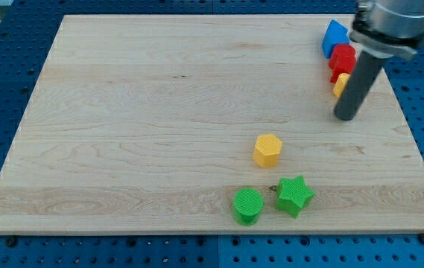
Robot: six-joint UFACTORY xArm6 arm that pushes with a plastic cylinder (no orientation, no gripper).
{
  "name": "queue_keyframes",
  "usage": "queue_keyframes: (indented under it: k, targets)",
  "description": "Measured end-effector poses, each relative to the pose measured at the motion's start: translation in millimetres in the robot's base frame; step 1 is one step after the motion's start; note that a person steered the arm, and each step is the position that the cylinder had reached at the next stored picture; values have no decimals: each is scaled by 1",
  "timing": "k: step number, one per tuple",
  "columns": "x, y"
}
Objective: Slide the yellow hexagon towards the bottom right
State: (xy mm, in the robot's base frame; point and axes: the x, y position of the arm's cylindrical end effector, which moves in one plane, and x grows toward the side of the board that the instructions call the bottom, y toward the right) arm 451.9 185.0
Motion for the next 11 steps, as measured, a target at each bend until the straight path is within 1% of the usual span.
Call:
queue_keyframes:
  k: [1, 2, 3, 4, 5, 6, 8, 10, 11]
  targets:
    - [11, -54]
    - [11, -110]
    - [30, -140]
    - [40, -154]
    - [49, -156]
    - [74, -156]
    - [73, -104]
    - [73, -18]
    - [73, 14]
